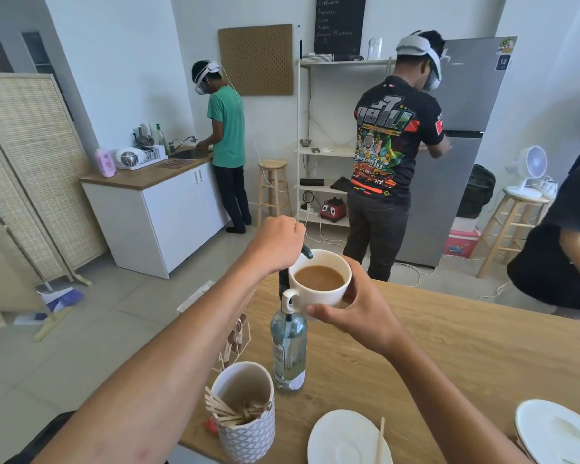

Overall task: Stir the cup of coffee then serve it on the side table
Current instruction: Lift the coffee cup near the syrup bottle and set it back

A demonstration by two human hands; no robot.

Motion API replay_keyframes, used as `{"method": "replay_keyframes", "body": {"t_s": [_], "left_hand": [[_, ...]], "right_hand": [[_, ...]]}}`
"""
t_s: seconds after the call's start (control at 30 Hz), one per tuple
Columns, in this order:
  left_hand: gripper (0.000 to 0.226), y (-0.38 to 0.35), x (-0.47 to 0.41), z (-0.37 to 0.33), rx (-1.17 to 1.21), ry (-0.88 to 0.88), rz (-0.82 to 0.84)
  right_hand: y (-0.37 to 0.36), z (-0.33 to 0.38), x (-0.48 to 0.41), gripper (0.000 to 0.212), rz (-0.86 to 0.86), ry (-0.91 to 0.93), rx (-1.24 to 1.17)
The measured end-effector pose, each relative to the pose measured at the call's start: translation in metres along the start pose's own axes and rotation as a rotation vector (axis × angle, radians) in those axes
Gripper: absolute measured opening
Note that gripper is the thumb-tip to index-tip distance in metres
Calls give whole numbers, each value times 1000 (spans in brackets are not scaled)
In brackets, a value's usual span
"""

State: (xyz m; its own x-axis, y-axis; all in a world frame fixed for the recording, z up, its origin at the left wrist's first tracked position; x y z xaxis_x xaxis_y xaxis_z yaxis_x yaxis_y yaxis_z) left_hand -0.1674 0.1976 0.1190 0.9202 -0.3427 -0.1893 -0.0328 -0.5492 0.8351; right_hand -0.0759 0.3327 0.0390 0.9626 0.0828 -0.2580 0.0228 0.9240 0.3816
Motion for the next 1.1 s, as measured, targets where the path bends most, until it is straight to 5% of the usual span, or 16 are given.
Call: {"method": "replay_keyframes", "body": {"t_s": [0.63,1.1], "left_hand": [[40,0,-5,4,95,17,41],[32,20,12,13,218,-72,-196]], "right_hand": [[-6,-6,10,84,-7,-38,23],[3,-6,22,84,-7,-59,-1]]}}
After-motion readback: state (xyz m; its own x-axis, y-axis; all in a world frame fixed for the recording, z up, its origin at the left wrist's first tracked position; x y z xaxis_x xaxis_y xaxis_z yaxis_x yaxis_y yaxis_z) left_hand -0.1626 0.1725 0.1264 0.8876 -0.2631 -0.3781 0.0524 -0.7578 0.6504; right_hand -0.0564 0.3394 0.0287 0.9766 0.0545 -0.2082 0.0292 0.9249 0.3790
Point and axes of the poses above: each hand's wrist, its own x-axis away from the middle knuckle, its own y-axis out of the back of the hand, z = x × y, the point moved 4 cm from there along -x, towards the middle knuckle, and after that the axes turned 5 degrees about z, right-handed, at the moved point
